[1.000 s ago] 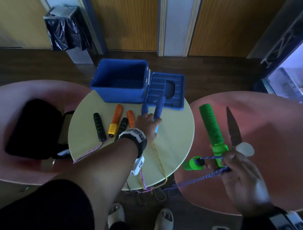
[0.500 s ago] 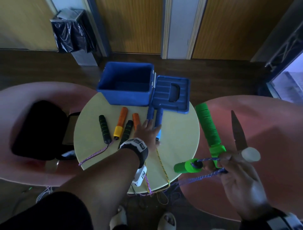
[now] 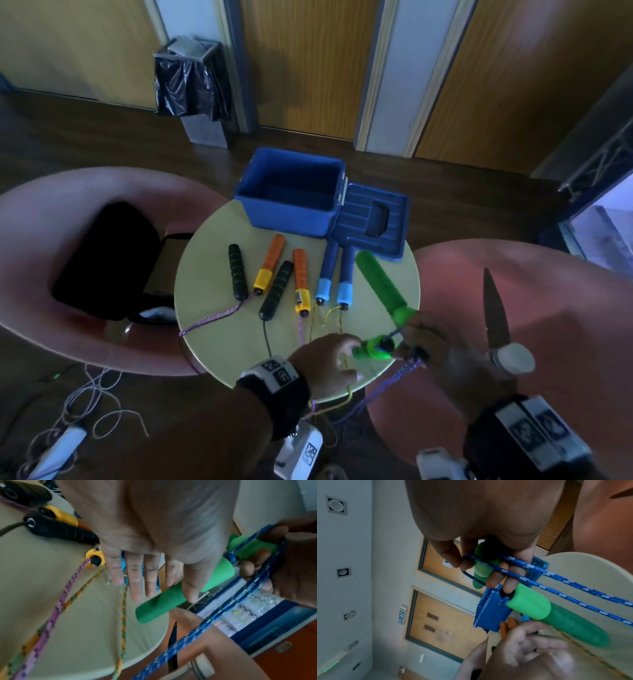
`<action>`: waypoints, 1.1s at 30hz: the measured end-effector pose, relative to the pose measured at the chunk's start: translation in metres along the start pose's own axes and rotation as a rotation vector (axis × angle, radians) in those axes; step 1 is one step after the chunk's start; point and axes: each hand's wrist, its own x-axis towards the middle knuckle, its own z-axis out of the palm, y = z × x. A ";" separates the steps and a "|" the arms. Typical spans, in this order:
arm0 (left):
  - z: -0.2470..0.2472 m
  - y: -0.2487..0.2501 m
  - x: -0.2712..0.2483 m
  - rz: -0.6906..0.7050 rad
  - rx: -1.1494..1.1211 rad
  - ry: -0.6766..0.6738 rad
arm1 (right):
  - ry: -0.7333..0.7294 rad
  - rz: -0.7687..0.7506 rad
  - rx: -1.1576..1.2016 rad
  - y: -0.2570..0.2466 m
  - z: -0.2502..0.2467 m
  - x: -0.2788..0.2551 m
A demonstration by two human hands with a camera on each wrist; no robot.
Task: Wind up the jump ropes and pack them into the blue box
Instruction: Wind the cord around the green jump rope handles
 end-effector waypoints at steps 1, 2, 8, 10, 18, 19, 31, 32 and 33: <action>0.000 0.005 -0.003 0.008 -0.047 -0.048 | -0.046 0.049 0.033 -0.018 0.020 0.006; -0.001 0.009 -0.007 0.013 -0.082 -0.093 | -0.108 0.069 0.049 -0.028 0.025 0.006; -0.007 0.010 -0.025 -0.009 -0.175 -0.002 | -0.273 0.089 0.226 -0.058 0.047 0.009; -0.013 0.004 -0.032 -0.032 -0.247 0.065 | -0.310 0.089 0.274 -0.065 0.051 0.007; -0.035 -0.018 -0.055 0.084 -0.241 0.358 | -0.331 0.118 0.331 -0.067 0.050 -0.001; -0.038 -0.021 -0.059 0.085 -0.219 0.390 | -0.326 0.101 0.291 -0.065 0.048 -0.001; -0.100 0.053 -0.111 0.202 0.468 0.673 | -0.485 0.005 -0.568 -0.073 0.054 -0.016; -0.105 0.059 -0.108 0.179 0.437 0.680 | -0.471 0.018 -0.545 -0.074 0.059 -0.017; -0.108 0.064 -0.105 0.155 0.390 0.685 | -0.445 0.017 -0.503 -0.075 0.063 -0.018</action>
